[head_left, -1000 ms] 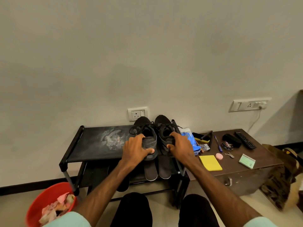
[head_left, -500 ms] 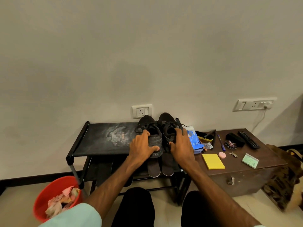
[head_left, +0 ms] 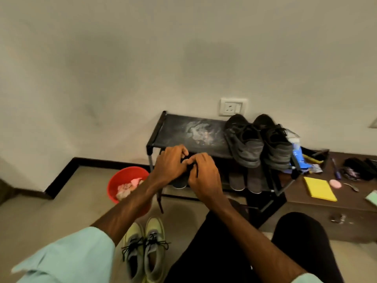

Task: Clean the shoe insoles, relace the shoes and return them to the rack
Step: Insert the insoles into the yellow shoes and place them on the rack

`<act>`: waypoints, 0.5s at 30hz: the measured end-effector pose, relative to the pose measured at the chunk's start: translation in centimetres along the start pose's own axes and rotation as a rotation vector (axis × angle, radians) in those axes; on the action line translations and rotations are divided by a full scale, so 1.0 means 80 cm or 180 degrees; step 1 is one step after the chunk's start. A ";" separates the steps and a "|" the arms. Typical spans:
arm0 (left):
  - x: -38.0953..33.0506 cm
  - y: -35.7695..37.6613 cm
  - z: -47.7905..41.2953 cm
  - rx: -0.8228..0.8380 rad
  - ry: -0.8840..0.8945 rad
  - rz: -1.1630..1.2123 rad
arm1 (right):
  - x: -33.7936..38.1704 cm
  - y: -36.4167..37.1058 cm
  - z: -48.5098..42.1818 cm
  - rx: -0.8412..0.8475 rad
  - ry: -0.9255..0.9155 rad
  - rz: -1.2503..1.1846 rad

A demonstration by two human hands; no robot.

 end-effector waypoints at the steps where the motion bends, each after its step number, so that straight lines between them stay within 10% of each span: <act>1: 0.026 0.004 0.013 0.0080 -0.0124 0.0051 | -0.009 0.034 0.004 0.0266 0.0216 -0.0036; 15: 0.404 0.272 0.328 0.1817 -0.2193 -0.0379 | -0.192 0.482 0.271 0.4667 0.1188 0.1598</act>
Point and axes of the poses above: each hand's wrist, its own z-axis away from the middle knuckle, its own y-axis out of the palm, x = y × z, the point moved 10 cm from there along -z, towards the middle knuckle, and after that the axes turned 7 degrees about y, right-handed, at the moved point
